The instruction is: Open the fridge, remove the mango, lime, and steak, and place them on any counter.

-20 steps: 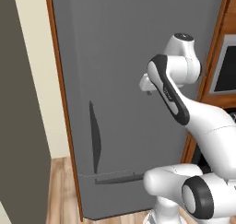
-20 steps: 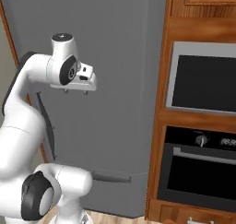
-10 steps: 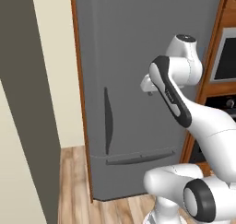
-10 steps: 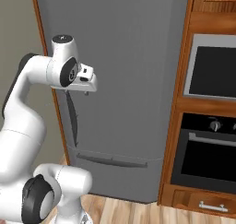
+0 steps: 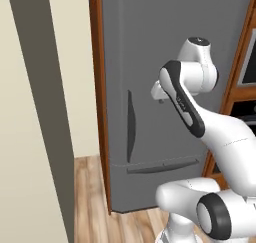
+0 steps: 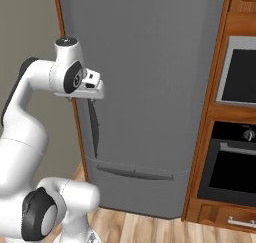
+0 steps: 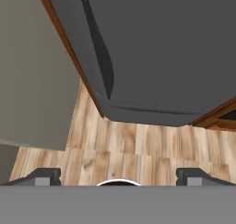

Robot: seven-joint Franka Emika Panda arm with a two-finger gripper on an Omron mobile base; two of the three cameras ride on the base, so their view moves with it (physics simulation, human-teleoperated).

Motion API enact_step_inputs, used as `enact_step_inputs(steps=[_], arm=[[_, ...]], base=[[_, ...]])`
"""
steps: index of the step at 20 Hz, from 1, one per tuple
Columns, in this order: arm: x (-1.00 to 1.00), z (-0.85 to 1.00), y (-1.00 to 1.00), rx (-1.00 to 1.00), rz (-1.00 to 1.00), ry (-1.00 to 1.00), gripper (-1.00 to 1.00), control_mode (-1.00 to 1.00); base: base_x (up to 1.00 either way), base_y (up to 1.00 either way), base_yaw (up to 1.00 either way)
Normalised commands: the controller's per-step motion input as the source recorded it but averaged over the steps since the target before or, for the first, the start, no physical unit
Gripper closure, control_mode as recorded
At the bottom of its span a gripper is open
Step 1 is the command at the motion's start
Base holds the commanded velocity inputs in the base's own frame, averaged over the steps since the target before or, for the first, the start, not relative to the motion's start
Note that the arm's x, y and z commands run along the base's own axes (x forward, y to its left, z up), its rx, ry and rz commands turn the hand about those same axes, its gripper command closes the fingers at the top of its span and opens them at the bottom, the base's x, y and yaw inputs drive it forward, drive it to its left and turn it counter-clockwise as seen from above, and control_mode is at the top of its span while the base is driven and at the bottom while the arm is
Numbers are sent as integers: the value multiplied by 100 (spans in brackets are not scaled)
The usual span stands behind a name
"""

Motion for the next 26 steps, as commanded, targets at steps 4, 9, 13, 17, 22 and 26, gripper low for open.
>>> enact_step_inputs(steps=[4,9,13,17,22,26], arm=[[0,0,0,0,0,0,-100,100],[0,0,0,0,0,0,-100,100],[0,0,0,0,0,0,-100,100],[0,0,0,0,0,0,-100,100],[0,0,0,0,0,0,-100,100],[6,-35,0,14,0,-13,-100,-100]], base=[[-71,12,0],[-46,48,0],[-5,23,0],[0,0,0],[0,0,0],[0,0,0]])
